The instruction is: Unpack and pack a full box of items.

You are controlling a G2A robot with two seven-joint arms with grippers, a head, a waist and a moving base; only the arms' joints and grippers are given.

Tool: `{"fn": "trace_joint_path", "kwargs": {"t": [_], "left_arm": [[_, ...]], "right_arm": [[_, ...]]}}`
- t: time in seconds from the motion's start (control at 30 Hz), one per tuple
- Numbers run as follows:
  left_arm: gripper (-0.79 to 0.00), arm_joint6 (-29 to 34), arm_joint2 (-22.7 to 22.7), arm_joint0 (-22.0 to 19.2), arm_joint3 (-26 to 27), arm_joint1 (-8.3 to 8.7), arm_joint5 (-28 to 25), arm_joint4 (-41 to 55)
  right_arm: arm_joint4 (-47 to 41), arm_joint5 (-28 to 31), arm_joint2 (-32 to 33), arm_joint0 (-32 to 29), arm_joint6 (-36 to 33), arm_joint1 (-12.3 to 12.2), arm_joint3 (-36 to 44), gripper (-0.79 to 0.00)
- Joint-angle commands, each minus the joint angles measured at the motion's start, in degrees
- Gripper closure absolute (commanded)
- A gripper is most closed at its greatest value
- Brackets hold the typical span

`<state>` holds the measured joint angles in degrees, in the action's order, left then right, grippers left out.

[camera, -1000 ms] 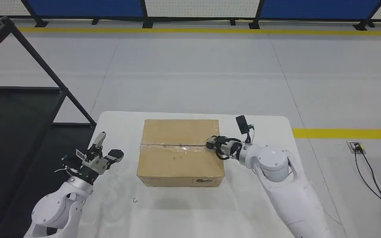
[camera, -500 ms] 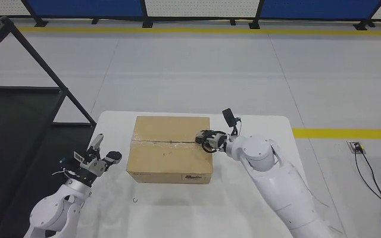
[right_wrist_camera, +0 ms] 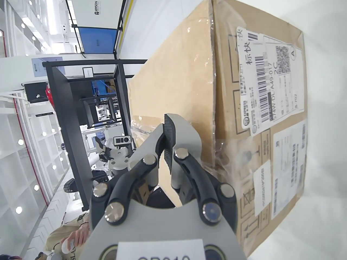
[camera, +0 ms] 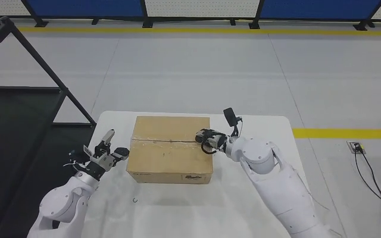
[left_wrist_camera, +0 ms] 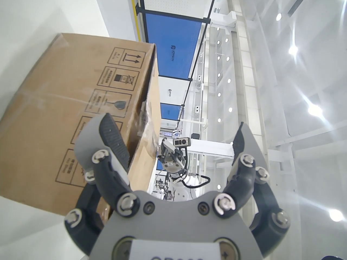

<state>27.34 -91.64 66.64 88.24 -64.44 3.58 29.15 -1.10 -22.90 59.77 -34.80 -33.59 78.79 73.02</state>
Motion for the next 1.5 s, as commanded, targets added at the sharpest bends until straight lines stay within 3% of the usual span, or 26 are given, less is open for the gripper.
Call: {"fn": "trace_joint_path", "kwargs": {"t": [0.0,0.67,0.83,1.0,1.03,1.1,1.13,1.3,1.33,1.47], "left_arm": [[-0.785,-0.09,0.68,-0.48,0.02,-0.06,-0.02,-0.34],[-0.785,-0.51,3.37,-0.52,1.29,-0.41,-0.23,-0.71],[-0.785,-1.58,-0.46,-0.33,0.17,-0.19,-0.75,2.5],[-0.785,-1.14,-5.93,0.65,0.63,0.38,-1.08,4.58],[-0.785,-1.02,-6.83,0.93,0.91,0.48,-1.09,4.88],[-0.785,-0.36,-8.34,1.35,1.48,0.71,-1.0,4.9],[-0.785,-0.43,-9.1,1.36,1.48,0.8,-0.99,5.05],[-0.785,-0.15,-10.08,1.01,1.5,0.94,-0.36,5.69],[-0.784,-0.14,-10.13,1.0,1.5,0.95,-0.33,5.72],[-0.784,-0.15,-10.08,1.01,1.49,0.94,-0.36,5.69]], "right_arm": [[0.4,-0.36,-0.67,0.56,0.49,0.21,-0.57,0.0],[0.9,1.56,-5.42,5.31,-0.84,2.25,-6.22,0.0],[-0.57,4.65,-2.3,3.85,0.33,1.78,-4.31,0.0],[-2.33,9.99,5.27,-2.26,2.35,0.08,3.21,0.0],[-2.97,11.05,6.98,-3.85,2.17,-0.29,4.83,-0.025],[-4.01,12.37,10.16,-6.51,1.49,-0.99,7.27,-0.357],[-4.69,12.88,11.58,-7.59,1.58,-1.23,8.15,-0.785],[-6.5,15.2,14.97,-10.53,1.19,-1.86,10.43,-0.785],[-6.5,15.17,14.95,-10.53,1.16,-1.87,10.43,-0.316],[-6.5,15.22,14.98,-10.54,1.18,-1.87,10.44,-0.536]]}}
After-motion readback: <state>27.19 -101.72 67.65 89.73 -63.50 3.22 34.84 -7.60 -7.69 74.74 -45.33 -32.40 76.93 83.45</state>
